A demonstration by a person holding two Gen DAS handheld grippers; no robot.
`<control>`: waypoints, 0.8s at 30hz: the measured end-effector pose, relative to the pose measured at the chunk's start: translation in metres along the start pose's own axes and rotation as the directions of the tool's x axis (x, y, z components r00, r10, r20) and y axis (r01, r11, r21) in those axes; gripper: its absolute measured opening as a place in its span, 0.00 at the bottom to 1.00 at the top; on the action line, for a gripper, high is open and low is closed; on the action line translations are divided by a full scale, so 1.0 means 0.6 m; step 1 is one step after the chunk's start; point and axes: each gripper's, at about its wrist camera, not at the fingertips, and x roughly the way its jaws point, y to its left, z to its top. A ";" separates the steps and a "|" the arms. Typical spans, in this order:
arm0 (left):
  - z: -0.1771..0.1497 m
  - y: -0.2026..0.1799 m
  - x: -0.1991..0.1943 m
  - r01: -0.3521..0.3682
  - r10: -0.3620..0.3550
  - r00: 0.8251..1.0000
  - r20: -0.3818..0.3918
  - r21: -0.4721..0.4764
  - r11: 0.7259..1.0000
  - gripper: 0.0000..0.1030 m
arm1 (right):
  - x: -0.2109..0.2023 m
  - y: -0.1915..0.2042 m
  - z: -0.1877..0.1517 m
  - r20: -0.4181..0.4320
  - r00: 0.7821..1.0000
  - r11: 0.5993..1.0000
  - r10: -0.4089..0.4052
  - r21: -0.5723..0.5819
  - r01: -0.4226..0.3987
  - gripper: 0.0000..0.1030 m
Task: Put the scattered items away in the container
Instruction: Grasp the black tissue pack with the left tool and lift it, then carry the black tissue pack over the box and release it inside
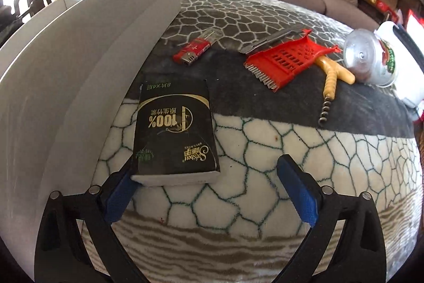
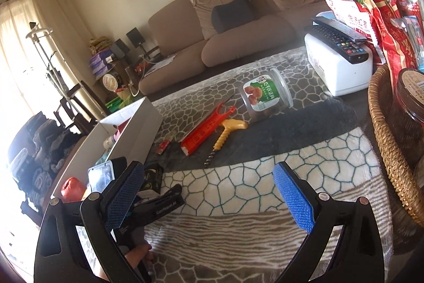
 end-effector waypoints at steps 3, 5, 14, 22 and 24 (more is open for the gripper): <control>0.009 0.008 -0.005 0.017 -0.017 1.000 0.019 -0.004 1.000 0.50 | 0.005 0.005 -0.001 -0.010 1.000 1.000 0.004 -0.004 -0.004 0.97; 0.013 0.016 -0.008 0.052 -0.052 0.999 0.009 -0.005 0.999 0.47 | 0.007 0.007 -0.002 -0.014 1.000 1.000 0.007 -0.004 -0.007 0.97; -0.004 0.066 -0.125 0.383 -0.382 0.924 0.027 -0.031 0.923 0.47 | 0.005 0.028 0.007 -0.013 0.999 0.999 0.040 0.018 -0.040 0.97; 0.002 0.145 -0.307 0.468 -0.484 0.866 0.127 0.133 0.873 0.48 | 0.005 0.083 0.010 -0.048 0.964 0.963 0.261 0.085 -0.256 0.98; 0.009 0.174 -0.332 0.443 -0.460 0.873 0.159 0.133 0.887 0.48 | 0.013 0.100 0.006 -0.057 0.916 0.908 0.397 0.168 -0.383 0.98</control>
